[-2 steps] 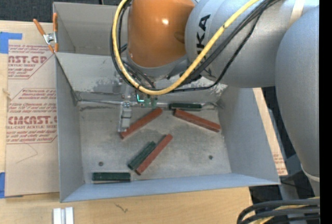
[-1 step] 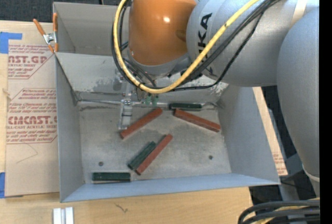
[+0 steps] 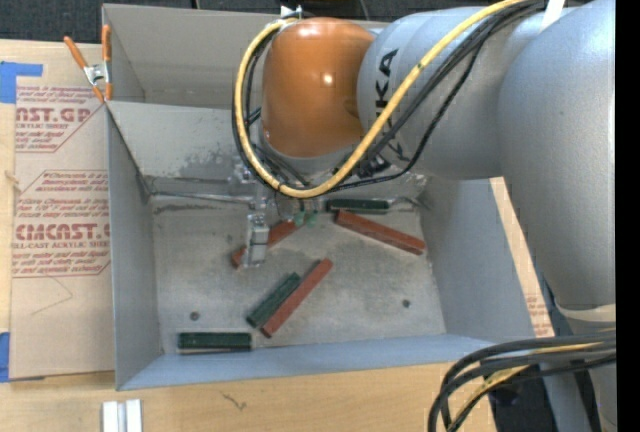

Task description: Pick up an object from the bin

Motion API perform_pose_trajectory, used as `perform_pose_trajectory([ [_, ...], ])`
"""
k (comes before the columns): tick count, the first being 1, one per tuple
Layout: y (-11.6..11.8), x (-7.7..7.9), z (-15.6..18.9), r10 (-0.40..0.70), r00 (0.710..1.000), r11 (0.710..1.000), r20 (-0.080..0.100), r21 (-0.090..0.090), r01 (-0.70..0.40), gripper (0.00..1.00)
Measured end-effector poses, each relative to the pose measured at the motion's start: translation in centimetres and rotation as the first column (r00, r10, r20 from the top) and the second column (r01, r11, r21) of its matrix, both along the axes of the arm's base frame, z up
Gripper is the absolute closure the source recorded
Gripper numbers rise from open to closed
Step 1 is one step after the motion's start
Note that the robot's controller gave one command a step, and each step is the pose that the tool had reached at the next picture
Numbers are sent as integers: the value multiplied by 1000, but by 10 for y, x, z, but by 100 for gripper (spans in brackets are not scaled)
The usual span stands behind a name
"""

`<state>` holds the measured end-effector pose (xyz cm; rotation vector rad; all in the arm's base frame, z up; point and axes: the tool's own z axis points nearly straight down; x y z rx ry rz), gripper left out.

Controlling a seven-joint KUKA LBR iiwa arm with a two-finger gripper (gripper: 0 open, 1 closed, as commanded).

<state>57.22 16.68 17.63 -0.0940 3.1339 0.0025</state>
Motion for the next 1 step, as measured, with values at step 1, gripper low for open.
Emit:
perform_pose_trajectory([
  [1, -53, -1, -17, 170, 985, 985, -6, -2, -170, 0],
])
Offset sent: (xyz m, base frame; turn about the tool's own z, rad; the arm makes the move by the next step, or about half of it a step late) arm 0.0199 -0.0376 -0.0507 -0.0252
